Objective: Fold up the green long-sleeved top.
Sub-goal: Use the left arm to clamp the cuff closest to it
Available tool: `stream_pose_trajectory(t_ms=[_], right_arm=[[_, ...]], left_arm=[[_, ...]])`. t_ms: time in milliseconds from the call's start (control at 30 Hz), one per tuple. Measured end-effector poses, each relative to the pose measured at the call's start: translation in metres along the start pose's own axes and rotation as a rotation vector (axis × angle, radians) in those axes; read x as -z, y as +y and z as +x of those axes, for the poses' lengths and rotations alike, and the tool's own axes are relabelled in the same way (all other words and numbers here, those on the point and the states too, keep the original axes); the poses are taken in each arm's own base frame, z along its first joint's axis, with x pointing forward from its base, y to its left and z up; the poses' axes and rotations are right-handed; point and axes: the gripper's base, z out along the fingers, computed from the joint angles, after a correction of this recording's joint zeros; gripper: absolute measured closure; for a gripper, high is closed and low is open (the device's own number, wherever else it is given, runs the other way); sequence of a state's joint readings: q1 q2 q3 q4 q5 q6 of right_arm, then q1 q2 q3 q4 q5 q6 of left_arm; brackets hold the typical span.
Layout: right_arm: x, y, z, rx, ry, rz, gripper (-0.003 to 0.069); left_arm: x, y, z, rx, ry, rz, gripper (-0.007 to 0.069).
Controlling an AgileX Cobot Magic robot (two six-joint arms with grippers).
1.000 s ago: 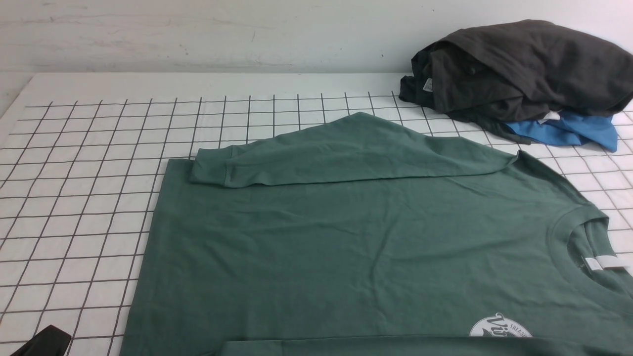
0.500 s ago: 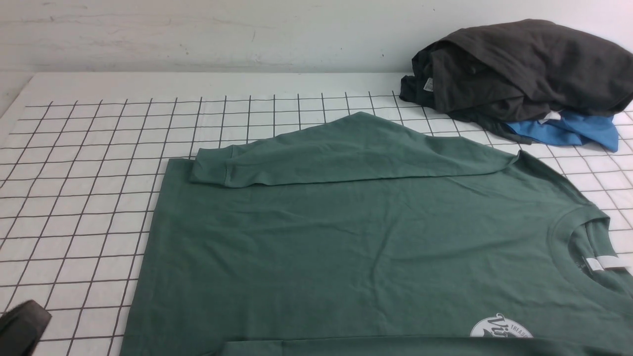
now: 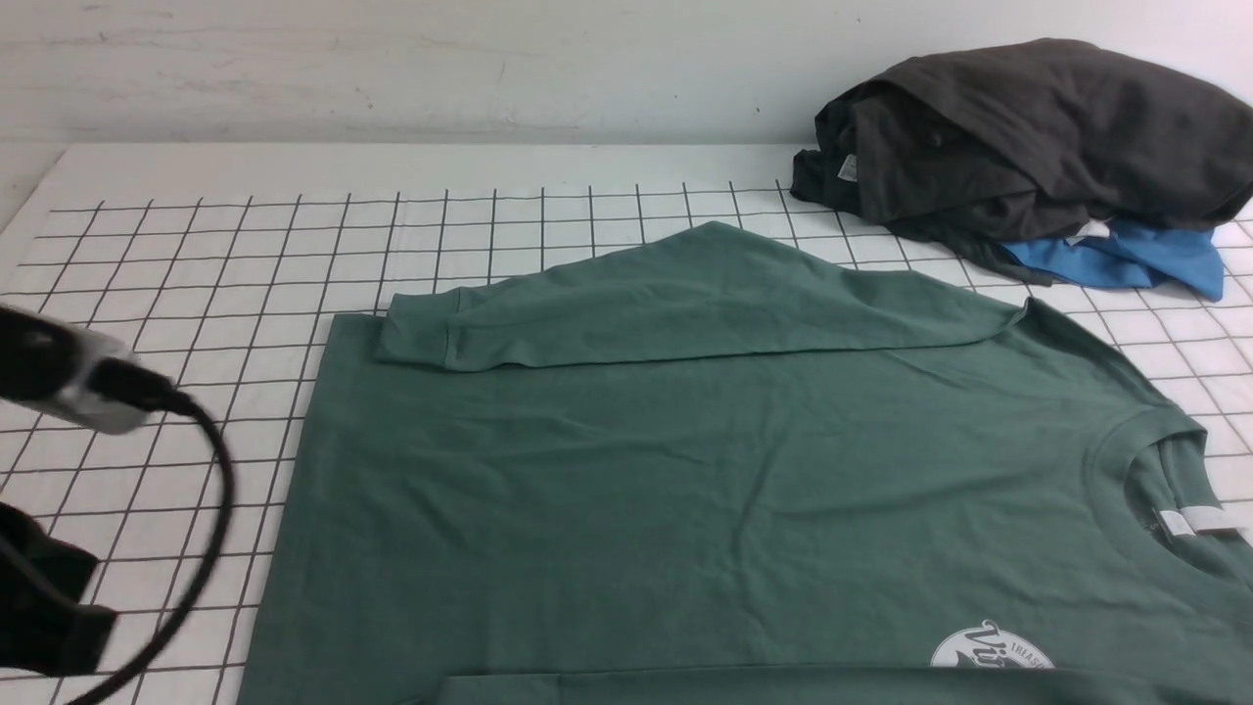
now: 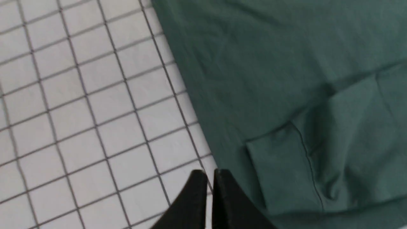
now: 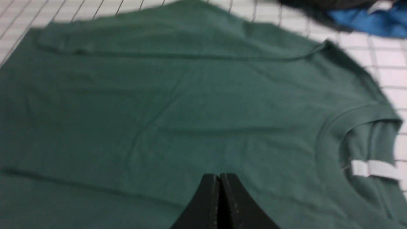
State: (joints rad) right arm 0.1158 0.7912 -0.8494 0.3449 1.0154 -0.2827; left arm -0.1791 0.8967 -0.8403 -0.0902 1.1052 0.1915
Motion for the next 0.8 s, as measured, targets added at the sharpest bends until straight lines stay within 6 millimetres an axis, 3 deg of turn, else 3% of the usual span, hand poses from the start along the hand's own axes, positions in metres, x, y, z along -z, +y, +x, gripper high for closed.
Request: stream_pose_trajectory(t_ms=[133,267,333,400,433,567,800], right_arm=[[-0.020,0.019,0.002,0.116,0.233,-0.144,0.0666],[-0.031,0.031,0.009,0.209,0.366,-0.198,0.0666],[-0.033,0.035,0.010,0.249,0.386,-0.204,0.0666],[-0.033,0.035,0.011,0.260,0.389,-0.204,0.0666],[-0.033,0.035,0.011,0.267,0.391,-0.199,0.0666],[-0.035,0.034,0.008,0.272,0.356,-0.186,0.0666],[-0.037,0.034,0.002,0.272,0.287,-0.169,0.0666]], left_arm=[[-0.042,-0.013,-0.006,-0.041,0.211,0.073,0.0559],[-0.081,-0.019,0.002,-0.004,0.342,0.126,0.0468],[-0.106,-0.021,0.012,0.034,0.376,0.145,0.0375],[-0.117,-0.021,0.016,0.045,0.381,0.143,0.0330],[-0.127,-0.021,0.021,0.054,0.384,0.137,0.0270],[-0.141,-0.020,0.020,0.066,0.347,0.122,0.0187],[-0.160,-0.022,0.019,0.127,0.369,0.148,0.0167]])
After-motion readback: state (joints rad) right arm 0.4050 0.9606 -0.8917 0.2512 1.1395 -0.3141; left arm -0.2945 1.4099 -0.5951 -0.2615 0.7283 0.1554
